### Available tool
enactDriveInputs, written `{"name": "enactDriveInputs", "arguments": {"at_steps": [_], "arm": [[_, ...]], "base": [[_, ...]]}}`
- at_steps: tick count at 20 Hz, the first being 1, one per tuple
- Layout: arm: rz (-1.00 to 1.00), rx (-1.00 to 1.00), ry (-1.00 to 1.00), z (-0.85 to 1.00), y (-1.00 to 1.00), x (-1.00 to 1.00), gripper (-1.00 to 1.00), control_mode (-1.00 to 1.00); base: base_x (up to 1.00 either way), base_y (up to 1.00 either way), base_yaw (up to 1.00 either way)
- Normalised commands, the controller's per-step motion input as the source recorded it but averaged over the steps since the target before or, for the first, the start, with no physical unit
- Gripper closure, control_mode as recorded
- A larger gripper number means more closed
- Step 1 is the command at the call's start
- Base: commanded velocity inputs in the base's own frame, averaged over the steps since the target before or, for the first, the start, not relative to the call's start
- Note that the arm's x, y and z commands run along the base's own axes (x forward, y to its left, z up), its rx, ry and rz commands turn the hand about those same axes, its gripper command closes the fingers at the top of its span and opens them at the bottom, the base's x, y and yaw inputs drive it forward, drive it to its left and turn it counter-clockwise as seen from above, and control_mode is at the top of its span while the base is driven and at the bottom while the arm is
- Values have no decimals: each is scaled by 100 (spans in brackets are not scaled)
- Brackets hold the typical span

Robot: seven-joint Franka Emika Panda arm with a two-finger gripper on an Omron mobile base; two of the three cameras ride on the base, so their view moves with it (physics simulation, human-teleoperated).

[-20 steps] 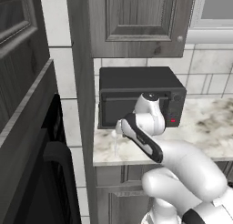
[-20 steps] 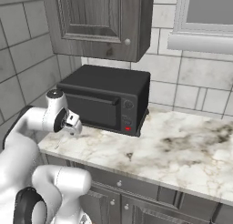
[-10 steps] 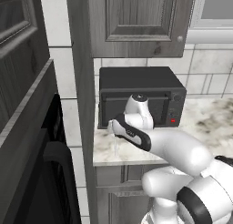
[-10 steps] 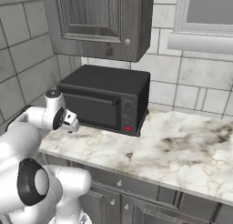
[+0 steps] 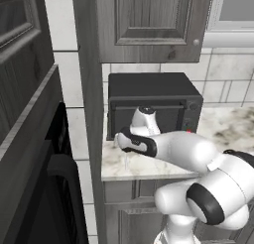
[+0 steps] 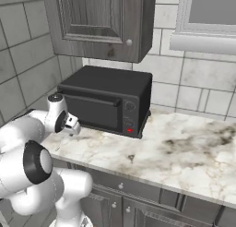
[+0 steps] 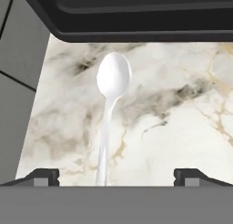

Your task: Take the fork and place it on the left side of the plate. Then take the spoon and place it on the right side of the plate. Make sure they're directly next to the plate.

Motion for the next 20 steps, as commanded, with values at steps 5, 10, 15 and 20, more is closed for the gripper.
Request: {"name": "enactDriveInputs", "arguments": {"at_steps": [5,10,15,20], "arm": [[0,0,0,-22,4,13,-100,-100],[0,0,0,-21,8,6,-100,-100],[0,-1,0,-23,4,1,-100,-100],[0,0,0,-20,0,6,-100,-100]], "base": [[0,0,0],[0,0,0],[0,0,0],[0,0,0]]}}
